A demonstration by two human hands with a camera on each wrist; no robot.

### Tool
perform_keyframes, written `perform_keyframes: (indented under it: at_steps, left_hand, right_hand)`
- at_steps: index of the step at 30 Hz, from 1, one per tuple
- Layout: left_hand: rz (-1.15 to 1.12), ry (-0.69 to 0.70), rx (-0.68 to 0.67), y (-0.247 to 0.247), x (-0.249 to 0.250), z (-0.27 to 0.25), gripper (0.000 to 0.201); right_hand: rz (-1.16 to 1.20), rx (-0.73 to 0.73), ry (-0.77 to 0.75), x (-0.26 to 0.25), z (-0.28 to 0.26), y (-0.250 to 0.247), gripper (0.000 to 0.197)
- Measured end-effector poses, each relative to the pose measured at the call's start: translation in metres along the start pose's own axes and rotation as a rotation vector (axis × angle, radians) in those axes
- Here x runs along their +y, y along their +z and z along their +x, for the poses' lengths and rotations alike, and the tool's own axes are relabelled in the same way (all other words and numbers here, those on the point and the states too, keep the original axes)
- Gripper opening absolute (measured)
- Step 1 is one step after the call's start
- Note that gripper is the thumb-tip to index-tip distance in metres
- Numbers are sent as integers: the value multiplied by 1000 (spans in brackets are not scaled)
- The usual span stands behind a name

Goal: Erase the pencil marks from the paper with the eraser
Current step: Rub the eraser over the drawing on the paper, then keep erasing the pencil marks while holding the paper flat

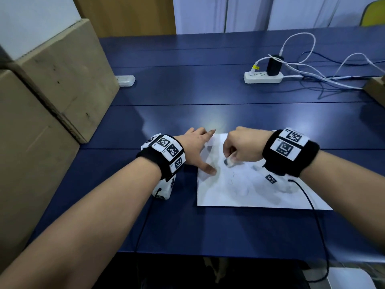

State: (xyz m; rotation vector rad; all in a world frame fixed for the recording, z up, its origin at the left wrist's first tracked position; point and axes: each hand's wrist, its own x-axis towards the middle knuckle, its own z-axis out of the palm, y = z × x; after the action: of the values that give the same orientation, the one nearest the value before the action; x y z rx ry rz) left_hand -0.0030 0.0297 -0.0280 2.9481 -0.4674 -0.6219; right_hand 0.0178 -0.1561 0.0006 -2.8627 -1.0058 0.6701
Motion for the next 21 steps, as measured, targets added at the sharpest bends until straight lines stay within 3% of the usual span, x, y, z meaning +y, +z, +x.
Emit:
perform_keyframes:
  at_steps: [6,12,16,19,21]
  left_hand:
    - [5,4,9,1,1,-1,135]
    - [3,-12,-10,0,2,0,134]
    - [11,-14,-5,-1,4,-2,130]
    - [34,-14,-10,-2,7,-4,124]
    - [47,-7,-9,-3,9,-6,118]
  right_hand:
    - [30,215,148,18,18,-11,15]
    - [21,49,1,2,-8,11,13]
    - [38,73,-28,3,-17,17,10]
    - [89,60,-63,8,-28,16,20]
    - [133,117,-75,11,-36,17,14]
